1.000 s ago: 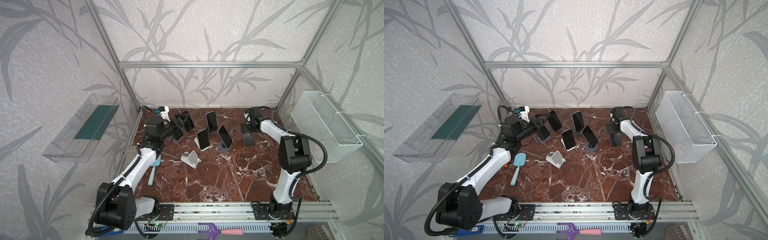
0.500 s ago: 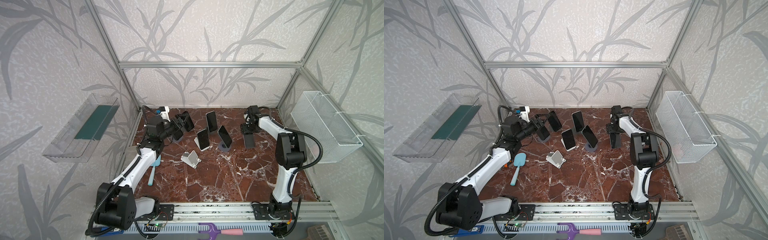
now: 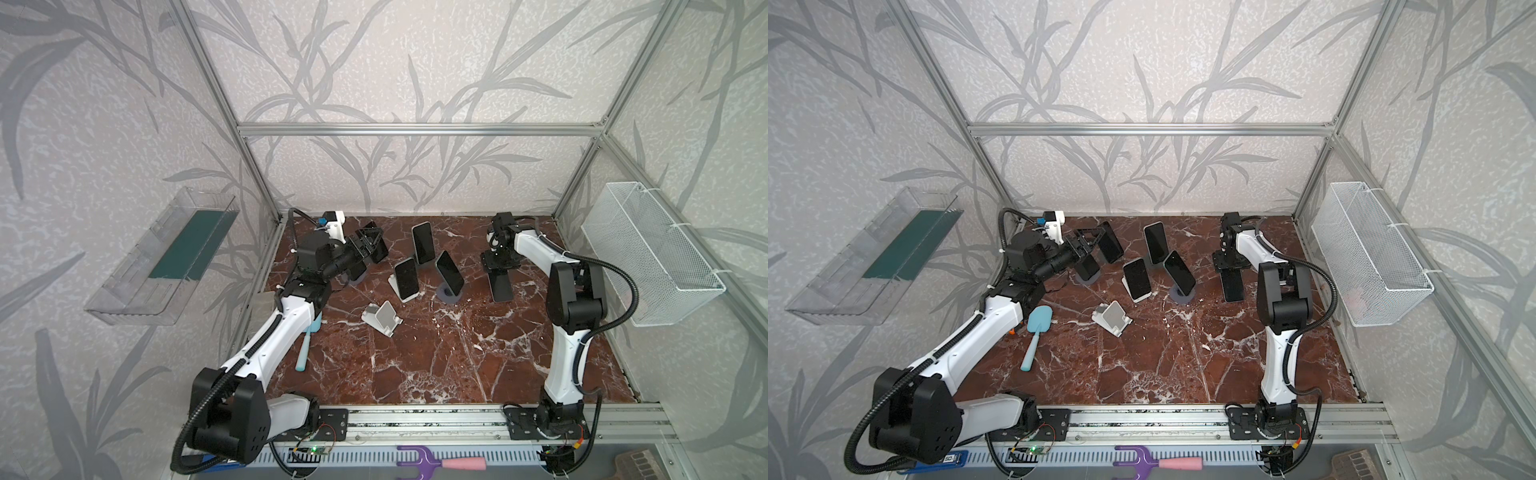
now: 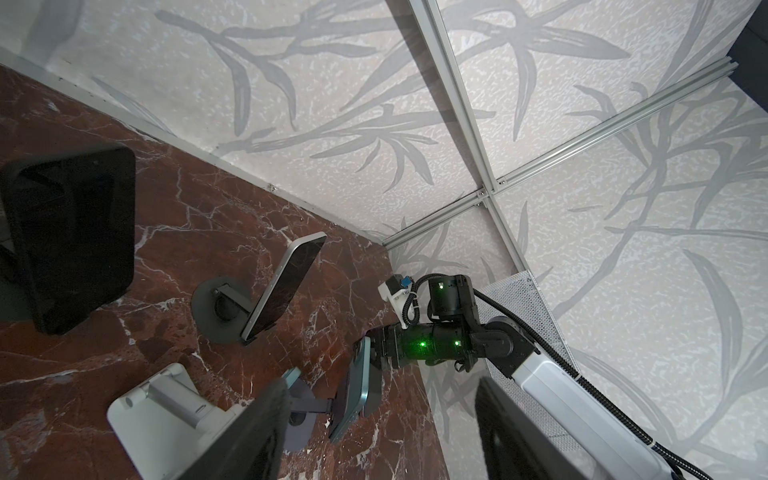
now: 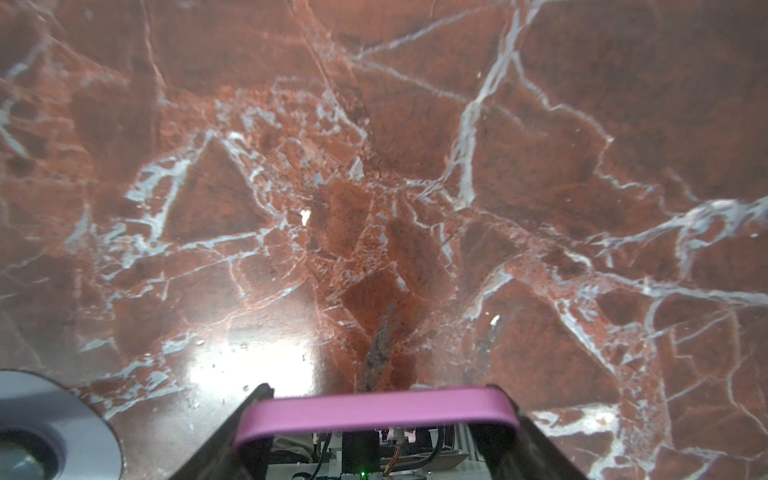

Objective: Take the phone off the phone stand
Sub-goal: 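Lower the held phone toward the table with the right gripper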

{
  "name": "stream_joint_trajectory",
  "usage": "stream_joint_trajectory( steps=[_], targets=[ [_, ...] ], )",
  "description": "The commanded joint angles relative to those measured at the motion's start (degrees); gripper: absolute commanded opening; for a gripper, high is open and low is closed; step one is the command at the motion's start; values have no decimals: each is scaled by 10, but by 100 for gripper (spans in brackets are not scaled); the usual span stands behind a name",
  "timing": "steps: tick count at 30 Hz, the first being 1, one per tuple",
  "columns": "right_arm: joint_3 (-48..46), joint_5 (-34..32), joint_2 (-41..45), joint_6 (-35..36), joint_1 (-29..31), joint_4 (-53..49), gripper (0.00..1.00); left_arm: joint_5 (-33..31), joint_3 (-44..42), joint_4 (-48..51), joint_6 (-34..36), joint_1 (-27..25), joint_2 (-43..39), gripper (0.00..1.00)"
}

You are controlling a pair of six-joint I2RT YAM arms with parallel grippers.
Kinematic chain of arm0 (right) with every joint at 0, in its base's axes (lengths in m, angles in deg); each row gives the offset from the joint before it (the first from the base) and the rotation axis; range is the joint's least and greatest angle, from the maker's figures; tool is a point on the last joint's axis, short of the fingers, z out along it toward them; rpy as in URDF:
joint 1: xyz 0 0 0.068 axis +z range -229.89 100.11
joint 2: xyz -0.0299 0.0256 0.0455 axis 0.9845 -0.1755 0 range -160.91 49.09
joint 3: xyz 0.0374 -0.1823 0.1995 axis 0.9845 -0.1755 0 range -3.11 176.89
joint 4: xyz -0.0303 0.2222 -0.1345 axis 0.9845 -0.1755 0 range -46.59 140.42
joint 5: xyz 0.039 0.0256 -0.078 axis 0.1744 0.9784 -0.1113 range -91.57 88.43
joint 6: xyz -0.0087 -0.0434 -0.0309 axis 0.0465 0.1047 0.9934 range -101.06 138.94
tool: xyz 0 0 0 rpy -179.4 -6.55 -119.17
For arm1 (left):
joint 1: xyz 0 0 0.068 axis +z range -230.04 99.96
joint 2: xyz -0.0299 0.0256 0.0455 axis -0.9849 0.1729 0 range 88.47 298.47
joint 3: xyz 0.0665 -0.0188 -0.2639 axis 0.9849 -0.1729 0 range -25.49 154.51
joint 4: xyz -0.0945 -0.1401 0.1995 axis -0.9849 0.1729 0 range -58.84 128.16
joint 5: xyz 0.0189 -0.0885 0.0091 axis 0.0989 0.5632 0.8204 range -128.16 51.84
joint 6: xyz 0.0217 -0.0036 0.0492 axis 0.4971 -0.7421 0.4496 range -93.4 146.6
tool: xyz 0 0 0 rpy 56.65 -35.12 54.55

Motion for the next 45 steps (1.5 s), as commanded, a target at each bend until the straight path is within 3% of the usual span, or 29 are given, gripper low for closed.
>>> stream_joint_trajectory(
  steps=[1, 28, 35, 45],
  targets=[
    [26, 2, -15, 3, 2, -35, 68, 18, 26, 11, 11, -5, -2, 71],
    [135, -10, -116, -45, 2, -81, 72, 6, 27, 27, 33, -6, -11, 70],
    [126, -54, -120, -50, 0, -79, 73, -2, 25, 31, 33, -6, -16, 70],
    [101, -61, -113, -55, -3, -45, 76, -9, 24, 34, 28, -7, -17, 70]
  ],
)
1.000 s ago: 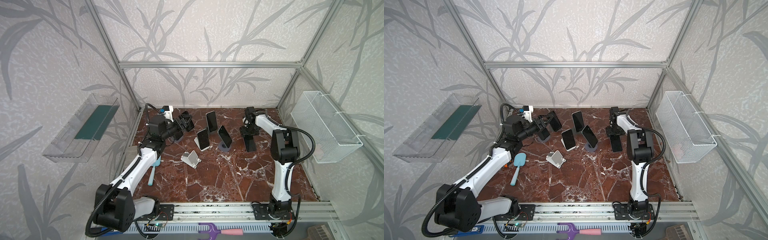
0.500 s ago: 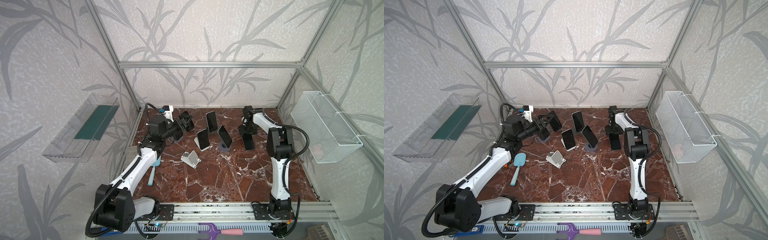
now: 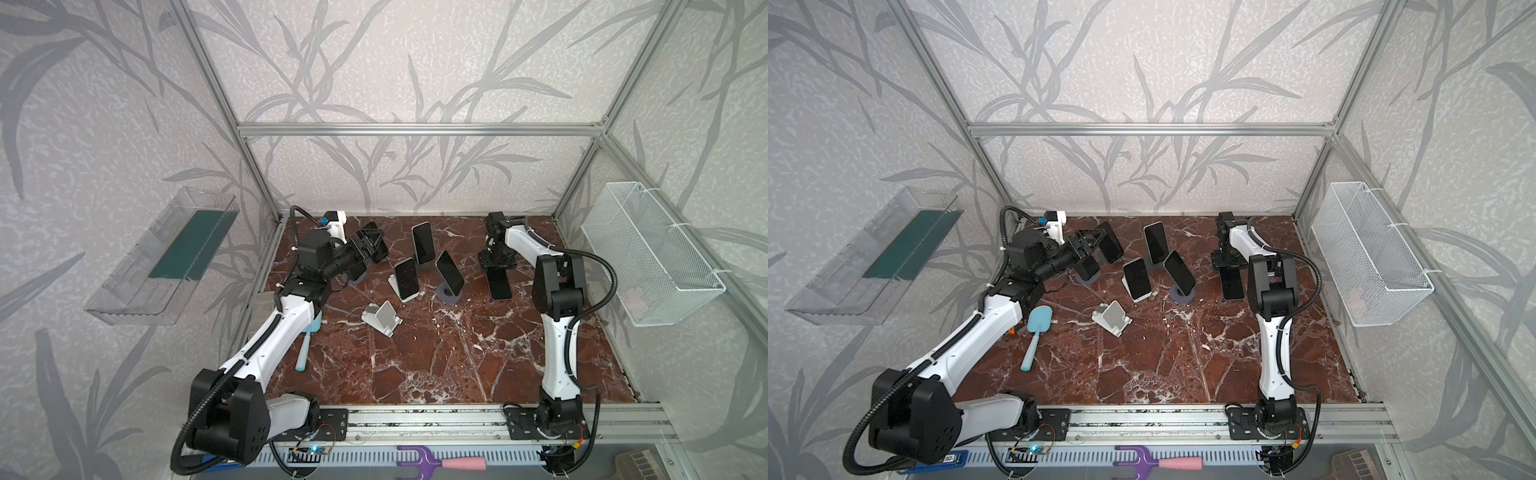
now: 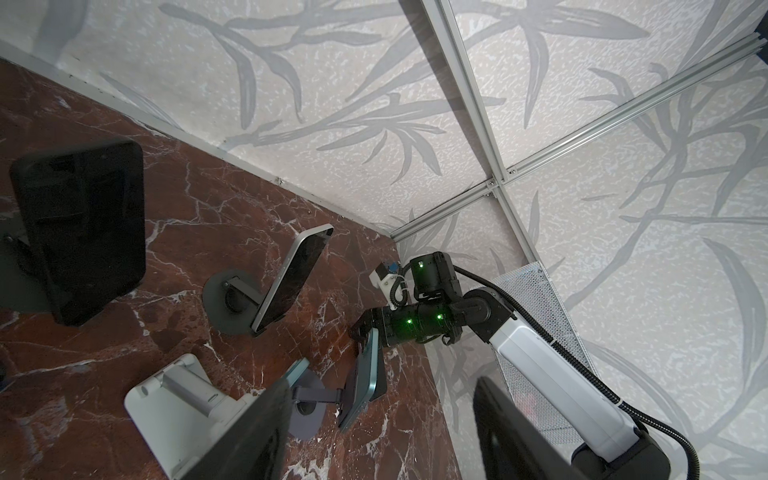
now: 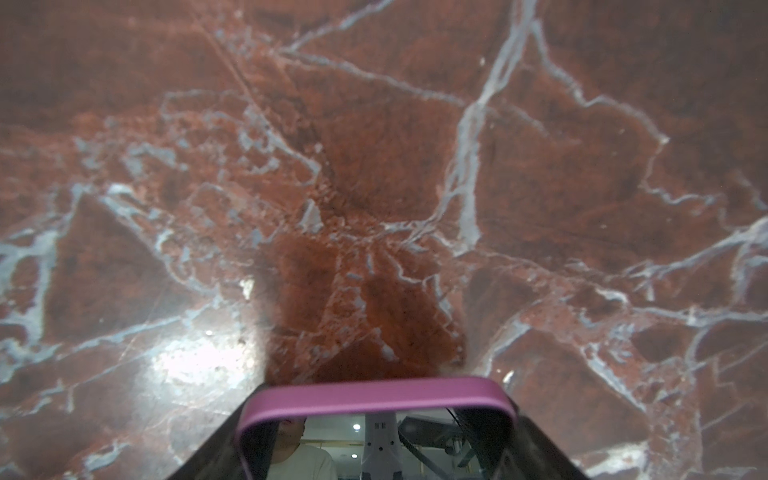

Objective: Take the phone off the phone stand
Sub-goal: 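Lower the held phone toward the table with the right gripper, then open the right gripper to set the purple-edged phone flat on the table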

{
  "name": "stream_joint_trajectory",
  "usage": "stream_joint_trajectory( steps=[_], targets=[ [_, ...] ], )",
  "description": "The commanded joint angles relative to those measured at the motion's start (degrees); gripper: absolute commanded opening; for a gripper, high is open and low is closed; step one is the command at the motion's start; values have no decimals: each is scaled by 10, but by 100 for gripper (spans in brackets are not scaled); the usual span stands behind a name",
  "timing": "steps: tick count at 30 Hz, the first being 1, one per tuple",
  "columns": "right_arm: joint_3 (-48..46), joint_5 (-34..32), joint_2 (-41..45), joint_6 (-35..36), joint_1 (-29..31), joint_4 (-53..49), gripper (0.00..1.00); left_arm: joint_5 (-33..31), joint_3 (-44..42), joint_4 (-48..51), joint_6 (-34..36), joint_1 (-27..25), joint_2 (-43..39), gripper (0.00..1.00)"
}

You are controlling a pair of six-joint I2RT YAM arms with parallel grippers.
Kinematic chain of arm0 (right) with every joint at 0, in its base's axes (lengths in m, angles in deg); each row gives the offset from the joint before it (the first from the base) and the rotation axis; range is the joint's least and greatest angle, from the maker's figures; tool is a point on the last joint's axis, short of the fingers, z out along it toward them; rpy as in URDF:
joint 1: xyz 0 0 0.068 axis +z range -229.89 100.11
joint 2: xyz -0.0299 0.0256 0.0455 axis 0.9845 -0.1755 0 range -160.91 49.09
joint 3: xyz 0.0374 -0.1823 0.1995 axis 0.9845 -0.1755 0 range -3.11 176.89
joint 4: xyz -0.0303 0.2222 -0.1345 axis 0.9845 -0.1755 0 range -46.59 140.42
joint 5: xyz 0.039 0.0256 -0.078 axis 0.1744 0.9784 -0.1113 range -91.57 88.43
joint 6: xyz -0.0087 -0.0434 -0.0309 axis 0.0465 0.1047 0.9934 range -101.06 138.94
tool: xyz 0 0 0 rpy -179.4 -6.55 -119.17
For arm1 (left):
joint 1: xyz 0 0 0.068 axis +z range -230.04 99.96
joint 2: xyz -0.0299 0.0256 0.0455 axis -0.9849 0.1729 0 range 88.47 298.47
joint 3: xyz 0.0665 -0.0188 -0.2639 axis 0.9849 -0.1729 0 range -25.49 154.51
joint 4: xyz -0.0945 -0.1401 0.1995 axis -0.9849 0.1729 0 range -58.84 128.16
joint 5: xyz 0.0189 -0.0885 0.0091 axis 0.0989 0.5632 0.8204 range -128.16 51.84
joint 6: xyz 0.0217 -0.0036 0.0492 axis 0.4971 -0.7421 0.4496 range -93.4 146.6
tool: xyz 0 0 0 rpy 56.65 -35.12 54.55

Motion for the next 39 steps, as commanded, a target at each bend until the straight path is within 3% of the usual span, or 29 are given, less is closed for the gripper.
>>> stream_joint_trajectory(
  steps=[1, 24, 29, 35, 39],
  targets=[
    [-16, -23, -9, -8, -5, 15, 77, -5, 15, 6, 3, -3, -15, 70],
    [-4, 11, -8, -7, -8, 3, 80, -9, 14, 7, 6, -4, -17, 70],
    [-10, 22, 43, -4, -1, 4, 82, -5, 13, 3, 6, -5, -16, 70],
    [-88, 22, 160, -4, 7, 75, 87, 3, 15, -7, 6, -9, -18, 71],
    [-134, 62, 217, 12, 15, 105, 88, 6, 14, -11, 10, -13, -21, 71]
  ],
)
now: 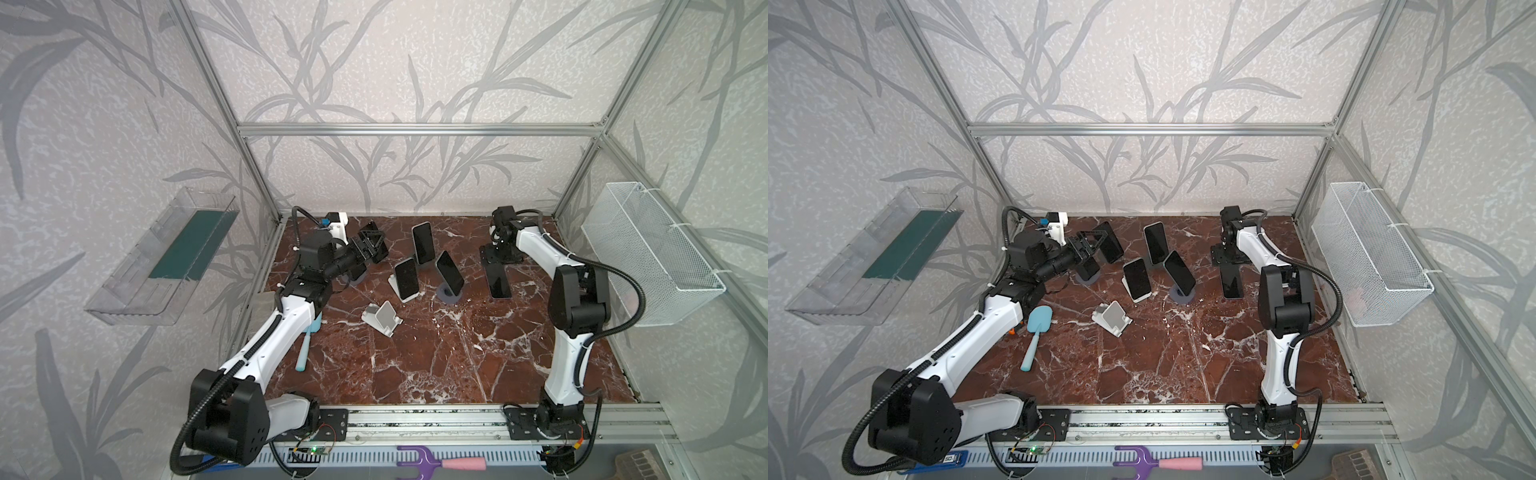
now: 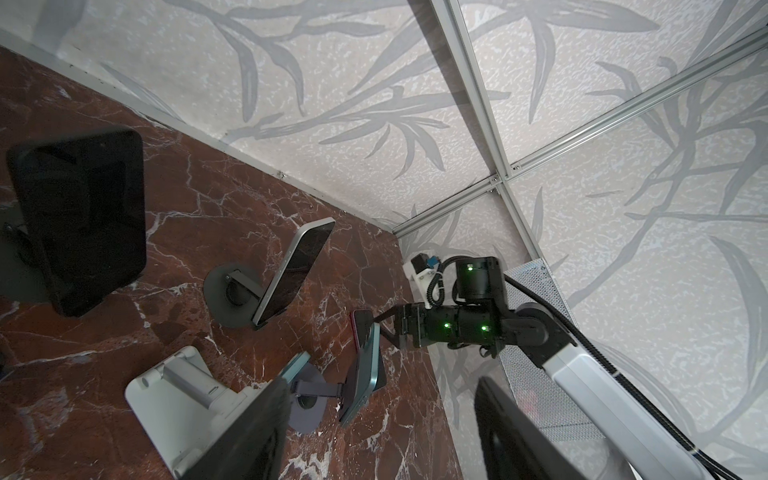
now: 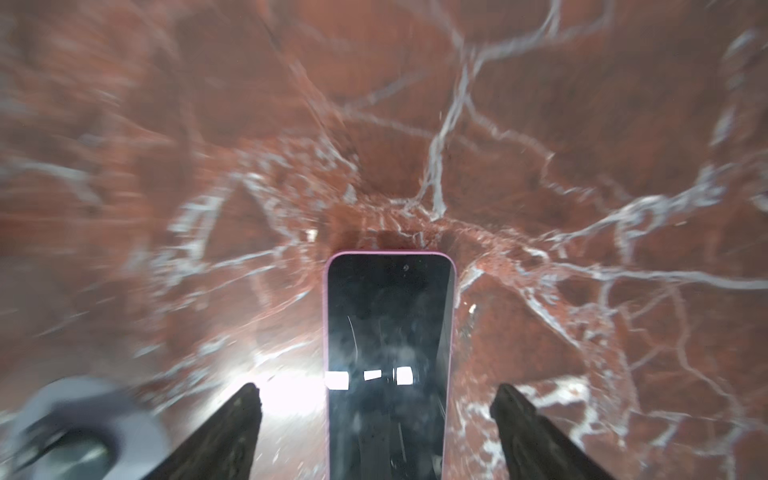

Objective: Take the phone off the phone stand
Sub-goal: 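Open the right gripper to set the purple-edged phone flat on the table, then raise the right gripper and swing it toward the teal-edged phone on its dark stand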

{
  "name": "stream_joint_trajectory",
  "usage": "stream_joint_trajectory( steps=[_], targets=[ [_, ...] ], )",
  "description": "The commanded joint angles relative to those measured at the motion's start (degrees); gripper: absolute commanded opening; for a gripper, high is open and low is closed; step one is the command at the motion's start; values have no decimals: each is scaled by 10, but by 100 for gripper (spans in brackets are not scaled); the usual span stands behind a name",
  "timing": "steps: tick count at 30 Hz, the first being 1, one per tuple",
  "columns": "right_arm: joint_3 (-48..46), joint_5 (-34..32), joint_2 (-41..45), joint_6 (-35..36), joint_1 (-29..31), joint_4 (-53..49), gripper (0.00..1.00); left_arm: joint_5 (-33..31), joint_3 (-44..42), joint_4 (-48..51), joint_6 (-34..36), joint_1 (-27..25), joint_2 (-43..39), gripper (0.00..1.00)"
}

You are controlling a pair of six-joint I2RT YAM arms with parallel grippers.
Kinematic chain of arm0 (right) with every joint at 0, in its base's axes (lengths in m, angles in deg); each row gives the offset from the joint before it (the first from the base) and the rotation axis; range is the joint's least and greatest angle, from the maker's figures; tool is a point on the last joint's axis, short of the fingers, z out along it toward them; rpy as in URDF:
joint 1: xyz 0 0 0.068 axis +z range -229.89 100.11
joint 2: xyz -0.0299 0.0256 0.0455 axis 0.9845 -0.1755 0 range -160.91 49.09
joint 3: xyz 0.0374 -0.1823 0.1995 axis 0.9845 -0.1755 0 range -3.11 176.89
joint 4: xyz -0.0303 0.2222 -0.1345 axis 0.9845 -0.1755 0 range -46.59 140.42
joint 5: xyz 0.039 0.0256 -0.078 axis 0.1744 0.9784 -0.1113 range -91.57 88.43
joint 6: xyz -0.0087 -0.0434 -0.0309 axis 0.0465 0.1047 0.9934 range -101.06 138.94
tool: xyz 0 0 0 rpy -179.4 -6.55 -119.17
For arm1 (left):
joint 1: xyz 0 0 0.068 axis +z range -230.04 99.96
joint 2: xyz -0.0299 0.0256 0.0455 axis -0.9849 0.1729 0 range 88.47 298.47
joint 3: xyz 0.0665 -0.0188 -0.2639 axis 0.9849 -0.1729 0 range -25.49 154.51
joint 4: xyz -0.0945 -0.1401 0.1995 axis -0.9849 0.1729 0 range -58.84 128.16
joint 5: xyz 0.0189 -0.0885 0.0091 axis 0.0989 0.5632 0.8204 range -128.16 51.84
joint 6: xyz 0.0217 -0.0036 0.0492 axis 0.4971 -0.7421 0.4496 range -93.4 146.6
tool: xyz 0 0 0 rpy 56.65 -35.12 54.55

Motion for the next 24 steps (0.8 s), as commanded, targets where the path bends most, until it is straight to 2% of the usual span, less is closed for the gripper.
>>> stream_joint_trajectory(
  steps=[1, 4, 5, 9, 13, 17, 20, 24],
  targets=[
    [-48, 38, 68, 13, 11, 51, 89, 7, 15, -17, 16, -8, -22, 71],
    [-124, 60, 140, 27, 40, 100, 92, -9, 17, 1, 45, -21, -28, 72],
    [-140, 56, 166, 33, 57, 106, 100, -16, 17, 7, 56, -27, -29, 72],
    [-193, 4, 256, 83, 135, 148, 99, -19, 12, -1, 56, -35, -24, 72],
    [-210, 57, 305, 144, 179, 168, 99, -12, 1, -34, 40, -36, -24, 72],
    [-260, 151, 337, 159, 182, 241, 99, -9, -15, -76, 21, -36, -35, 73],
    [-257, 137, 333, 161, 182, 257, 99, -33, -34, -97, 22, -35, -51, 75],
    [-238, 134, 325, 159, 182, 262, 99, -124, -61, -81, 38, -34, -86, 83]
  ],
)
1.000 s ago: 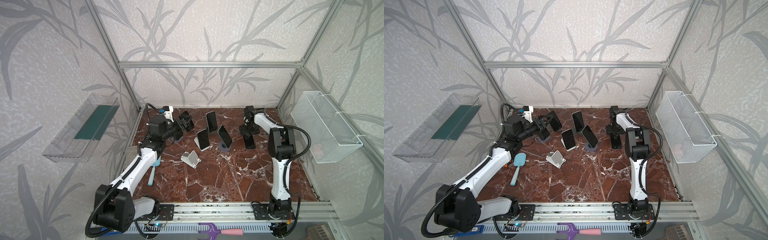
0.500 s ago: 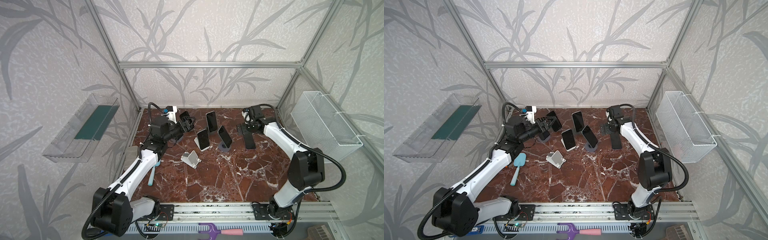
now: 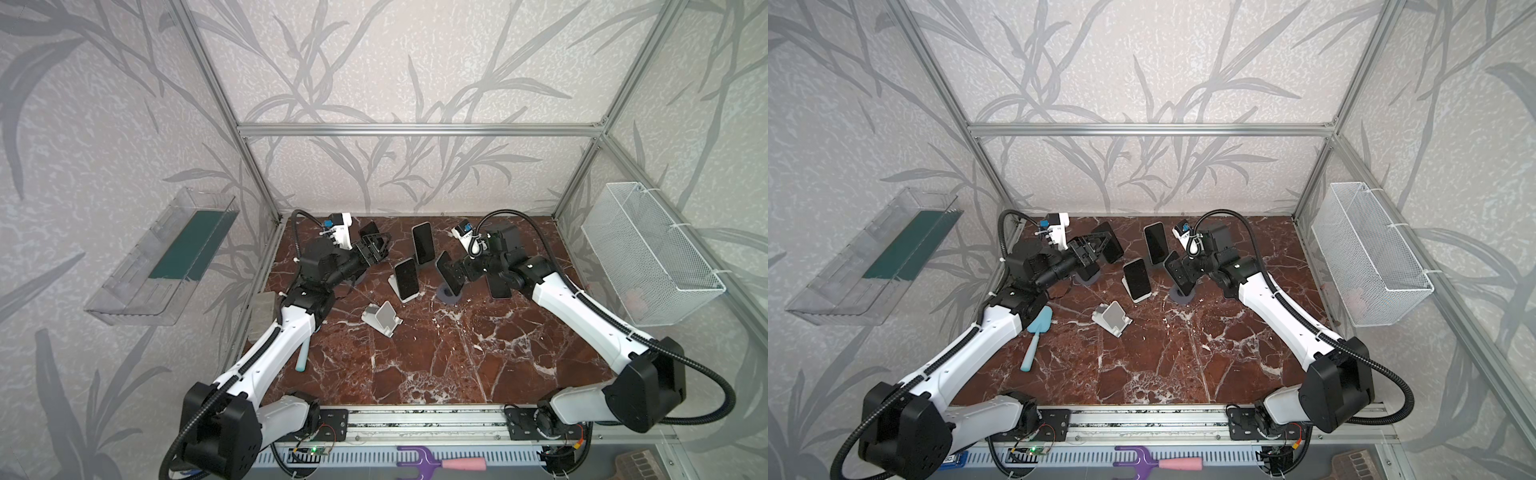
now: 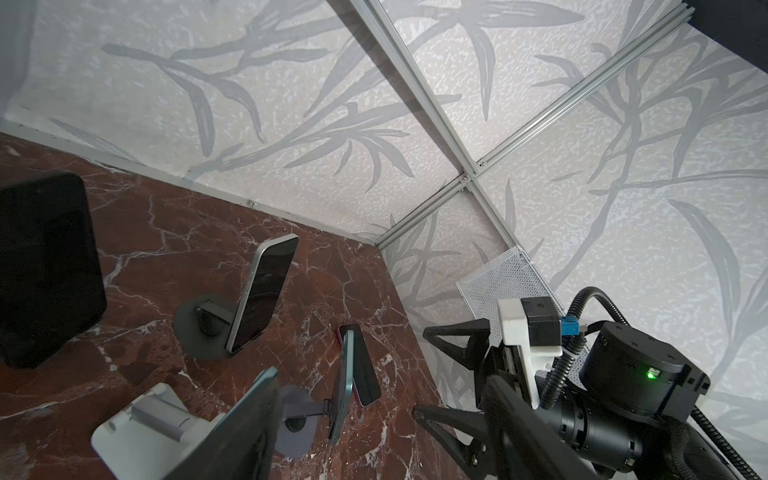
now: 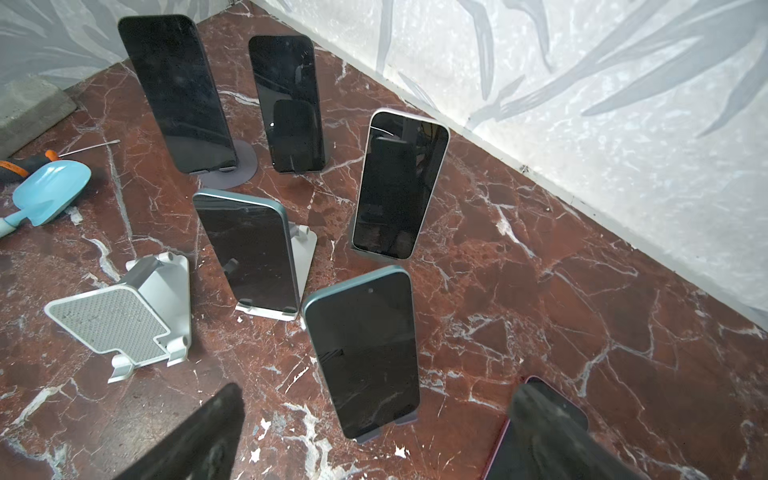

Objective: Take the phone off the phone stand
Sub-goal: 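Raise the right gripper and swing it toward the teal-edged phone on its dark stand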

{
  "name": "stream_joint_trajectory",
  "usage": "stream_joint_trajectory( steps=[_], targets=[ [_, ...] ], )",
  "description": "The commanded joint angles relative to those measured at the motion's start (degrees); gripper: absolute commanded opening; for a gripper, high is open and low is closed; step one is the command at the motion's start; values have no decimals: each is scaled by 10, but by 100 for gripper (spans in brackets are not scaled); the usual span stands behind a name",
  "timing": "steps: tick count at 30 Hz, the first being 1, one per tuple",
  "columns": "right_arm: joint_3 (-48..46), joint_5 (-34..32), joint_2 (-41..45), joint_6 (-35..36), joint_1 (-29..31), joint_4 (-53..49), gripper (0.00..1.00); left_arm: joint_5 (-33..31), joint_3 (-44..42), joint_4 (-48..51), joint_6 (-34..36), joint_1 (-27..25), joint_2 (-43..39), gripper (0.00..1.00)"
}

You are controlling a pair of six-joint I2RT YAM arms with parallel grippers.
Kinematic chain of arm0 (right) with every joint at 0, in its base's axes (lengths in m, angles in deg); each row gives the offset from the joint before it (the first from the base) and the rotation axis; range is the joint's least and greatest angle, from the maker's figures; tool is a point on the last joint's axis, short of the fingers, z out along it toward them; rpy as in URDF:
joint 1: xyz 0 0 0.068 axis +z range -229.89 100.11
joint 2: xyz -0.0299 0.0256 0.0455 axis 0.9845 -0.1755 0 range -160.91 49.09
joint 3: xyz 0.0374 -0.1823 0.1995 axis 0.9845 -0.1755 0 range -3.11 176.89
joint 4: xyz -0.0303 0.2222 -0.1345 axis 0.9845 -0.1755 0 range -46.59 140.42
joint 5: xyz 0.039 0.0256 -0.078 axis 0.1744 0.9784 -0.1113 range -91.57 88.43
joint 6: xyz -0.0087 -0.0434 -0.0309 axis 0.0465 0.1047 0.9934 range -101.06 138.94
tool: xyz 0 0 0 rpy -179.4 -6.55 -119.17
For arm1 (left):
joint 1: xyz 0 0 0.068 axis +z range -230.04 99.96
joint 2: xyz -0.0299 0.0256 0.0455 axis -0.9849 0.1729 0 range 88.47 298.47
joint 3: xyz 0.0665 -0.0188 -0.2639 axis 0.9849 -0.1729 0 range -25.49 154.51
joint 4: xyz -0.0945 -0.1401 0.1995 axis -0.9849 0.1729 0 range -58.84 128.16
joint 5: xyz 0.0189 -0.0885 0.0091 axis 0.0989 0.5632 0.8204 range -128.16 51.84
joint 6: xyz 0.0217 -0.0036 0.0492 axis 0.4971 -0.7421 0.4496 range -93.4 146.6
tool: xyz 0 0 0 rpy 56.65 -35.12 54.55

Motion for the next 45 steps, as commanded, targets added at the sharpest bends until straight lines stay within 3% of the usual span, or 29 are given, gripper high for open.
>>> stream_joint_trajectory(
  steps=[1, 2, 3, 8, 12, 18, 20, 27, 30, 33, 38, 45],
  targets=[
    [17, 12, 0, 3, -2, 33, 99, -89, -19, -11, 14, 1, -42, 86],
    [13, 12, 3, -2, -2, 40, 99, -107, -23, -8, 18, 2, -51, 97],
    [9, 15, 9, -8, -2, 48, 99, -127, -28, -4, 22, 3, -61, 99],
    [-44, 48, 44, -30, -2, 115, 99, -169, -45, -2, 16, 24, -90, 99],
    [-89, 57, 70, -57, -2, 178, 99, -143, -49, -22, -27, 66, -79, 99],
    [-189, 152, 134, -116, -2, 364, 99, -127, -47, -27, -31, 101, -72, 98],
    [-204, 151, 148, -135, -2, 390, 99, -120, -47, -30, -39, 107, -68, 97],
    [-227, 119, 207, -125, -2, 301, 100, -96, -48, -51, -51, 116, -51, 96],
    [-271, 97, 259, -137, -2, 330, 100, -78, -48, -75, -40, 119, -39, 94],
    [-268, 77, 288, -127, -2, 293, 99, -56, -42, -82, -26, 120, -29, 93],
    [-247, 53, 277, -132, -2, 242, 99, -29, -38, -105, -37, 120, -19, 93],
    [-228, -34, 269, -153, -9, 162, 100, -17, -39, -121, -40, 117, -19, 99]
  ],
)
